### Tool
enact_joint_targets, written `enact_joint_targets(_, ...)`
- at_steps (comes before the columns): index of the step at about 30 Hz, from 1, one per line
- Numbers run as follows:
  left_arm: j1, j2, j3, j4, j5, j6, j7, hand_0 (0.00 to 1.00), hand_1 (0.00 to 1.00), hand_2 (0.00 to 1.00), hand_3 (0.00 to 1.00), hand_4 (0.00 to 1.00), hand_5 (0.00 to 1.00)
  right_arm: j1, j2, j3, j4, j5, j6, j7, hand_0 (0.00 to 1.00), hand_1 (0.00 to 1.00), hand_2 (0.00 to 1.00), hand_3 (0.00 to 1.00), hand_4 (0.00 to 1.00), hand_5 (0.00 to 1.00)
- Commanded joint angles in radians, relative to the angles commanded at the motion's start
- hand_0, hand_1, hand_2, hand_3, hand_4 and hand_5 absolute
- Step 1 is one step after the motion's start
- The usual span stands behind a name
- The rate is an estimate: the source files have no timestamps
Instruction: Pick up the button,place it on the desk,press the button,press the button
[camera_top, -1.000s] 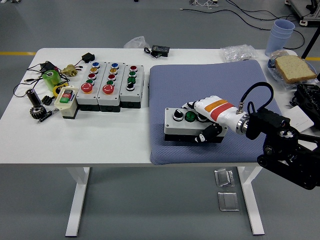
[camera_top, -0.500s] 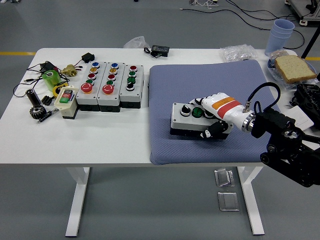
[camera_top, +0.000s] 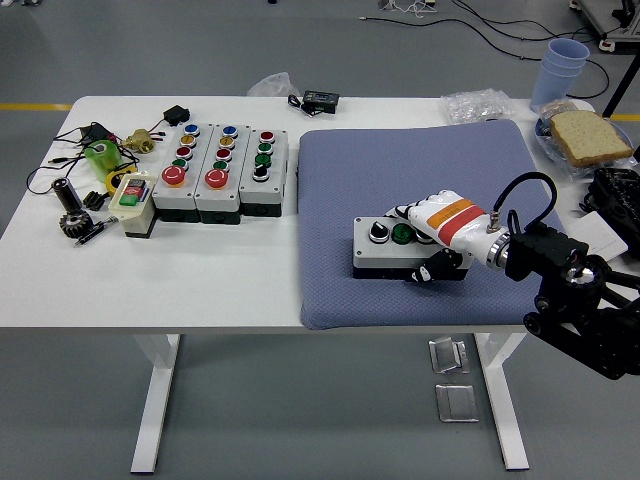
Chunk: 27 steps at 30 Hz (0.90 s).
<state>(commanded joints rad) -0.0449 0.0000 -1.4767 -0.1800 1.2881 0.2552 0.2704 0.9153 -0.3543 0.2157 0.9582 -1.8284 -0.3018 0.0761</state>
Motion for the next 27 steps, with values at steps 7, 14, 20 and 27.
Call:
enact_joint_targets(7,-0.001,0.0,0.003,0.0,0.0,0.0,0.001,0.541,0.419,0.422,0.407,0.26,0.451,-0.004,-0.004,0.001,0.002,0.035,0.052,-0.015,0.82,0.755,0.875,0.812,0.943,0.134)
enact_joint_targets(14,-0.001,0.0,0.008,0.0,-0.004,0.0,0.001,0.541,0.419,0.422,0.409,0.259,0.453,-0.01,-0.014,-0.007,0.007,0.084,0.059,0.016,0.897,0.841,0.967,0.911,0.951,0.109)
enact_joint_targets(20,0.0,0.0,0.012,0.0,-0.005,-0.001,0.001,0.541,0.419,0.422,0.409,0.259,0.453,-0.014,-0.028,0.009,0.032,0.105,0.049,0.029,0.926,0.864,0.99,0.981,0.955,0.086)
enact_joint_targets(27,0.0,0.0,0.011,0.0,-0.003,0.0,0.002,0.54,0.419,0.422,0.41,0.258,0.455,-0.019,-0.041,0.031,0.052,0.123,0.044,0.036,0.936,0.868,0.998,0.998,0.956,0.066)
